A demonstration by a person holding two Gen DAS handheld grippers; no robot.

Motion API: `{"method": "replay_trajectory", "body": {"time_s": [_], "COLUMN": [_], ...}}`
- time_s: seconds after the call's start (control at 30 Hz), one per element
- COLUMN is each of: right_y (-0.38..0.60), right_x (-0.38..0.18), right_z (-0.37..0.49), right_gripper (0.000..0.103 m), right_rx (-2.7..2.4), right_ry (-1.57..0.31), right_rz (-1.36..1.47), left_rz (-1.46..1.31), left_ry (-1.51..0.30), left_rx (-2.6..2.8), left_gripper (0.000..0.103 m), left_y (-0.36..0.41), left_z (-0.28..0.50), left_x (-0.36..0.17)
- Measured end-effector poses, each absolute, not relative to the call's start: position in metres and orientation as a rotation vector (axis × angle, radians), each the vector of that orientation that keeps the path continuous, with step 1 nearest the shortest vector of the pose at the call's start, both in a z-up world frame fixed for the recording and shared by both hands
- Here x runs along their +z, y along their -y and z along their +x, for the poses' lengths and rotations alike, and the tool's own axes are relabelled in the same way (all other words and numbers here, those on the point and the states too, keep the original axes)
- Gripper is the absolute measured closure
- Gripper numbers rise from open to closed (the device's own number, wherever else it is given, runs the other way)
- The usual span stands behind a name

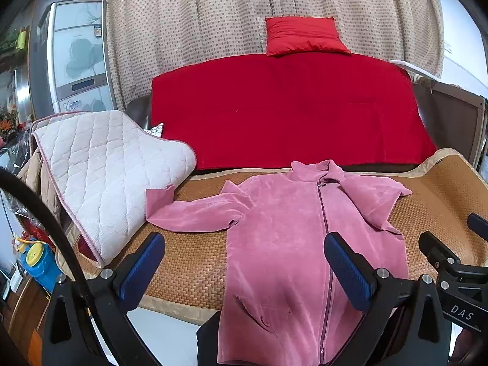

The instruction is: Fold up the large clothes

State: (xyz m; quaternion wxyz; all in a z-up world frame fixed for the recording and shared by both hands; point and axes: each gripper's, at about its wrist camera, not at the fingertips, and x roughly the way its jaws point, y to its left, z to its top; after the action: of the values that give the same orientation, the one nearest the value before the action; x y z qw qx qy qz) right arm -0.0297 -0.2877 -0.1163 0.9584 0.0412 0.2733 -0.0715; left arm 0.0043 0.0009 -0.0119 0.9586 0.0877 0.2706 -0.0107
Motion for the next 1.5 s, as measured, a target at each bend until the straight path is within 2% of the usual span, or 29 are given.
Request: {"method": "replay_trajectory", "body": {"time_s": [0.6,1.0,1.23,1.37,1.5], "right_y": [0.293,0.317,0.423,0.506,0.55], "right_x": [-0.122,-0.143,-0.19,-0.242,-0.281], "right_z": [-0.008,0.061,0.139,0.165,0.185], "right_gripper": [0.0,0.0,0.0,0.0,0.002], "right_rx": [-0.156,-0.166,-0.254,-0.257,-0.243], "right_ry": [-0.566,-0.632,-0.674,-0.672,-0.682], "right_rz": [0.073,0.109,0.375,0.781,1.007], "left_rz": [0.167,0.148,0.159,0.179,0.2], "left_ry": [-0.58,-0.681,-0.884,-0.973,-1.058], "left_rx": [0.008,0.023,0.102,0.136,0.156], "left_gripper": [0.0,0.0,0.0,0.0,0.0], "left_y": [-0.01,-0.019,-0.04,-0.046,-0.044], "left_z": [0.029,0.102,0.201,0.245,0.276], "left_x": [-0.022,-0.049,-0.108,-0.142,-0.173]}}
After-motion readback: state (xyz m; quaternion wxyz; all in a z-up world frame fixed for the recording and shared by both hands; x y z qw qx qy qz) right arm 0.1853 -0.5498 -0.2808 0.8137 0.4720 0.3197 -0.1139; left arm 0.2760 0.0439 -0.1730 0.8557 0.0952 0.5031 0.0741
